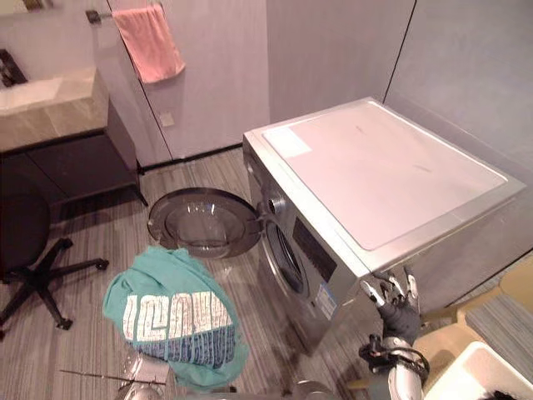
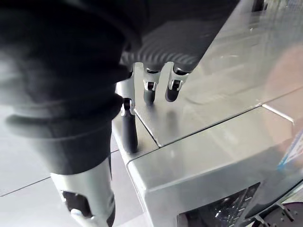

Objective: Pick up the laundry basket with both hands and put the clothes into the washing machine.

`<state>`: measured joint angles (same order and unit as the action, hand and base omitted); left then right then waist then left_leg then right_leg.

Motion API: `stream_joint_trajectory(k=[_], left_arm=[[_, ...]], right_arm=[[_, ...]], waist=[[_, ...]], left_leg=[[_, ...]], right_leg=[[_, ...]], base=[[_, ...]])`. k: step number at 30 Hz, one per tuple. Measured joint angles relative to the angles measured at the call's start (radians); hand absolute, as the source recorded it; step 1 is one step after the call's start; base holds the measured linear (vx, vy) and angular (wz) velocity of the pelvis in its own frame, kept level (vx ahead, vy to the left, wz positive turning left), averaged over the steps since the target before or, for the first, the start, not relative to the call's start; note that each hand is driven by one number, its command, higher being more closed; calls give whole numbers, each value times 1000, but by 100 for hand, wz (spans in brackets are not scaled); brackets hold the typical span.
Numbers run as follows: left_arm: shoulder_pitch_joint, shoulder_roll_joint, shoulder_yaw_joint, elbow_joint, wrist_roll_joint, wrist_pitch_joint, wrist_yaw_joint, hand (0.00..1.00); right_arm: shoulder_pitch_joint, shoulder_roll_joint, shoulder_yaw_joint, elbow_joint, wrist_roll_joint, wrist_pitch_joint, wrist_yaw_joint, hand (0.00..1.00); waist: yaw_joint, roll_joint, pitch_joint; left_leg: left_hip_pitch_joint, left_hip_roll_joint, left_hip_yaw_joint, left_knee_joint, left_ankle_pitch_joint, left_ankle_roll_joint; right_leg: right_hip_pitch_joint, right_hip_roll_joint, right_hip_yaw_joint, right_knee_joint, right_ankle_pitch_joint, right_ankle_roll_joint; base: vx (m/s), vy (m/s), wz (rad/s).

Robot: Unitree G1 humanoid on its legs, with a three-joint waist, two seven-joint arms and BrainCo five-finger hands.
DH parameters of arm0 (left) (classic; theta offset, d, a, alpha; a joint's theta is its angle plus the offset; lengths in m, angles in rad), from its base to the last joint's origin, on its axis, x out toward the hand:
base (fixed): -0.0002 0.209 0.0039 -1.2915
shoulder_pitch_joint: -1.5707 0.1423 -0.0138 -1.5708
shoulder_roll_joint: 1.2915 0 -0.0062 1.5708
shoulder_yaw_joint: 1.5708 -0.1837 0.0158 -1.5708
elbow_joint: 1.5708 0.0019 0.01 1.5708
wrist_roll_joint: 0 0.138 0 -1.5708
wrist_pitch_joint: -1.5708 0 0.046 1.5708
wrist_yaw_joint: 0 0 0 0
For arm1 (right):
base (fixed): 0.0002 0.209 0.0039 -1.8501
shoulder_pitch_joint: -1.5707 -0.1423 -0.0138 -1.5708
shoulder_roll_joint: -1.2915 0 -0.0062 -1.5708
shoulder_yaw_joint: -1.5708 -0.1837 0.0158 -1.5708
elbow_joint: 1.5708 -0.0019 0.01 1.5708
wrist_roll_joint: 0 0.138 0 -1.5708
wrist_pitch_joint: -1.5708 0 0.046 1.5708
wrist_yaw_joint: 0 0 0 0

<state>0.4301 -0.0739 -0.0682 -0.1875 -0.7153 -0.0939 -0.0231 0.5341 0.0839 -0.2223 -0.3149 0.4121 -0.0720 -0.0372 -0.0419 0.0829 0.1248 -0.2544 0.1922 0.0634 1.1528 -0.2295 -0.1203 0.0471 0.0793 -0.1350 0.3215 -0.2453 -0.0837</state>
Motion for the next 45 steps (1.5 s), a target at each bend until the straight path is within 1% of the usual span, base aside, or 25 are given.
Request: stream_joint_trajectory(k=[2,4,7,8,9,10,11,12,14,16,19,21,22,23,25,27,29,32,34,37,39,40,42,43,45], left_arm=[[-3,-4,-2,0,-2,2,0,100],[-7,-7,-2,1,-14,2,0,100],[-6,-6,-6,2,-20,2,5,100],[-5,-6,-7,5,-20,2,7,100],[-1,-5,-9,21,-20,2,7,100],[9,-5,-11,39,-20,3,7,100],[18,-5,-17,39,-20,3,7,100],[31,14,-30,45,-19,2,5,100],[43,37,-29,43,-19,-2,5,100],[23,52,-39,45,-14,-2,5,100],[-4,60,-44,46,-9,-1,4,100],[-35,58,-45,70,-9,-1,4,100],[-47,55,-37,82,-9,0,5,100],[-48,54,-22,83,-9,1,8,100],[-45,51,0,86,-9,1,9,100],[-65,48,8,124,-9,3,8,100],[-78,37,24,163,-9,18,6,100],[-99,14,37,170,-8,33,2,100],[-101,4,43,170,-8,33,3,100],[-117,3,59,170,-10,33,2,100],[-136,2,63,170,-10,33,2,100],[-134,2,73,162,-11,33,2,100],[-120,2,72,157,-12,34,2,100],[-76,2,76,138,-12,35,2,100],[-54,2,68,127,-12,42,1,100]], right_arm=[[24,5,0,-25,0,6,-18,0],[23,7,0,-25,5,6,-29,0],[-18,-4,0,-22,9,6,-60,0],[-40,-17,-10,-11,9,2,-69,0],[-67,-35,-32,10,8,-3,-77,0],[-86,-56,-69,23,8,-4,-80,0],[-86,-63,-89,22,7,-6,-86,0],[-82,-44,-143,29,8,-23,-95,0],[-55,15,-153,23,-14,-20,-95,0],[-56,31,-151,24,-23,-15,-94,0],[-60,25,-80,23,-31,-6,-33,0],[-62,25,-14,29,-31,7,1,0],[-77,12,25,53,-40,8,17,0],[-93,6,53,86,-53,11,22,0],[-125,-2,62,144,-62,14,28,0],[-154,-7,61,189,-69,17,44,0],[-165,-8,53,221,-70,17,50,0],[-190,-16,24,255,-70,20,60,0],[-191,-17,30,248,-70,27,60,0],[-192,-12,35,247,-69,30,61,0],[-174,-10,50,213,-69,32,60,0],[-127,-7,83,142,-68,32,60,0],[-92,-9,100,102,-67,32,60,0],[-77,-17,125,76,-67,32,62,0],[-81,-17,114,69,-68,32,59,0]], waist=[[0,-23,1],[1,-40,-5],[6,-44,-15],[3,-44,-24],[2,-34,-43],[2,-14,-63],[0,-5,-74],[-18,-36,-108],[-25,-114,-157],[-26,-134,-164],[-26,-124,-154],[-24,-96,-137],[-8,-78,-137],[6,-76,-130],[5,-73,-120],[0,-69,-90],[-9,-69,-87],[-27,-45,-53],[-28,-25,-42],[-23,-22,-39],[-21,-20,-15],[-7,-15,16],[5,-10,25],[11,-18,31],[11,-17,31]], left_leg=[[-31,86,52,-98,-44,78],[-12,154,26,-336,-46,82],[40,228,-140,-733,5,91],[49,230,-221,-794,27,62],[60,220,-283,-823,60,1],[77,201,-282,-843,96,-52],[88,185,-264,-848,116,-66],[92,131,-199,-833,110,-138],[84,34,-132,-805,85,-99],[77,18,-64,-796,69,-72],[137,32,63,-813,48,-33],[184,35,141,-834,38,-15],[206,50,213,-854,28,7],[235,45,280,-868,27,12],[265,42,337,-881,24,16],[302,46,414,-903,26,8],[305,50,440,-936,37,-13],[328,54,430,-997,84,-29],[357,94,439,-1008,100,-39],[377,132,453,-958,103,-35],[347,180,427,-812,100,-7],[289,234,375,-591,127,103],[240,259,313,-455,200,179],[157,253,219,-318,249,132],[113,229,200,-296,201,104]], right_leg=[[26,-40,31,-5,-2,31],[28,-64,70,9,-9,55],[-23,-79,162,81,-50,110],[-55,-87,194,116,-83,135],[-77,-100,231,139,-107,162],[-76,-112,265,138,-117,179],[-74,-120,279,138,-126,200],[-69,-182,302,140,-149,263],[-73,-287,362,76,-92,294],[-115,-300,417,46,21,266],[-157,-312,423,5,194,247],[-173,-332,280,-33,292,174],[-184,-361,115,-26,299,108],[-212,-397,-58,78,241,77],[-203,-413,-245,116,179,83],[-216,-403,-328,86,158,108],[-219,-377,-360,45,172,136],[-223,-315,-345,-20,196,138],[-204,-253,-319,-70,205,132],[-164,-216,-306,-93,192,126],[-112,-202,-314,-116,181,122],[-53,-195,-318,-121,142,119],[-19,-192,-309,-119,115,123],[16,-201,-289,-127,92,121],[19,-212,-277,-135,88,122]], base=[[230,117,-28],[252,191,-56],[153,244,-78],[184,525,-92],[203,667,-94],[212,643,-78],[296,826,-53],[250,652,-27],[259,547,-42],[132,402,-90],[24,414,-116],[-72,243,-123],[-82,150,-145],[-55,119,-151],[-44,85,-122],[5,6,-115],[14,-57,-75],[108,-83,-48],[131,-113,-57],[92,-85,-22],[93,-111,5],[17,-128,7],[58,-128,-7],[154,-71,-19],[168,-28,-23]])
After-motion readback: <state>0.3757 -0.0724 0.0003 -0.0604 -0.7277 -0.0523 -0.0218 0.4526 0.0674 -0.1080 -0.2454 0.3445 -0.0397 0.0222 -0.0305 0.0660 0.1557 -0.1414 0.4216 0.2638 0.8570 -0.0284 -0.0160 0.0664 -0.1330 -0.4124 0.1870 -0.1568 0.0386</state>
